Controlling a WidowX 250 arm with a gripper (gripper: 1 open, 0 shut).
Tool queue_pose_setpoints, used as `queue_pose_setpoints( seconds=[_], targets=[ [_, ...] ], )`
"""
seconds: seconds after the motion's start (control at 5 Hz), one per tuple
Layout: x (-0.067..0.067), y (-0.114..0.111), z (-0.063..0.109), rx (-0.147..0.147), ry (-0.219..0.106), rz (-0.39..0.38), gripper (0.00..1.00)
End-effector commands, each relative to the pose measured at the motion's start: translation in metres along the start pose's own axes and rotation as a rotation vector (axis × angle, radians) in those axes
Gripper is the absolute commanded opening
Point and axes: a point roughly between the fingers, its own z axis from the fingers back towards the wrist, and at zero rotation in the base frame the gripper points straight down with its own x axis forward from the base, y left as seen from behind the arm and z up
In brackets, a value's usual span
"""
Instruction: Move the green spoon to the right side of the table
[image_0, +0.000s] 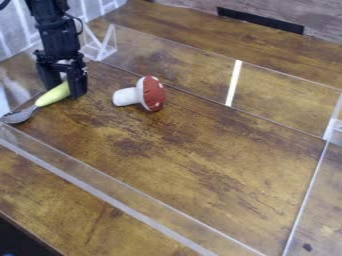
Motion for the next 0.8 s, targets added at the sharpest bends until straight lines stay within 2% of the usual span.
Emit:
queue_pose_setpoints(
  seconds=[0.0, 0.6],
  targets=[
    [-0.0009, 0.0228, 0.0244, 0.005, -0.053, 0.023, 1.0],
    [-0.0029, 0.0309, 0.025, -0.055, -0.04, 0.006, 1.0]
  ],
)
